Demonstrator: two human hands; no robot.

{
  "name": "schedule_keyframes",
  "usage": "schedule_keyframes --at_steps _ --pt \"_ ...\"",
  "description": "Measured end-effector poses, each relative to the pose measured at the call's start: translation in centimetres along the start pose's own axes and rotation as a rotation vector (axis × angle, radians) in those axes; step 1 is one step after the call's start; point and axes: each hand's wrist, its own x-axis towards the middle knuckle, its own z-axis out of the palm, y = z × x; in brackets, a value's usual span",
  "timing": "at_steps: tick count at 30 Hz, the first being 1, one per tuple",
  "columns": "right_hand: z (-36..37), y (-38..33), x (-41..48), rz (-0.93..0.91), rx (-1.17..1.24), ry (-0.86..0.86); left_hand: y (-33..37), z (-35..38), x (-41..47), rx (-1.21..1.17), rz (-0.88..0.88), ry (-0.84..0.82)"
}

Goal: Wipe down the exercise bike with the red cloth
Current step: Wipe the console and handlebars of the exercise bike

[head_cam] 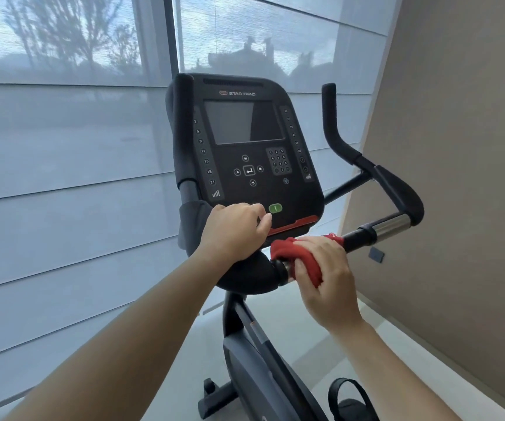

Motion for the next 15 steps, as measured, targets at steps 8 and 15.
schedule_keyframes --at_steps 8,15 --pt "-2.2 2.3 2.1 0.341 -0.257 0.068 0.1 -0.1 0.2 -0.012 0.01 -0.02" --pt "-1.6 1.5 2.1 0.151 -0.305 -0.079 0.2 -0.3 0.8 -0.106 0.016 -0.007"
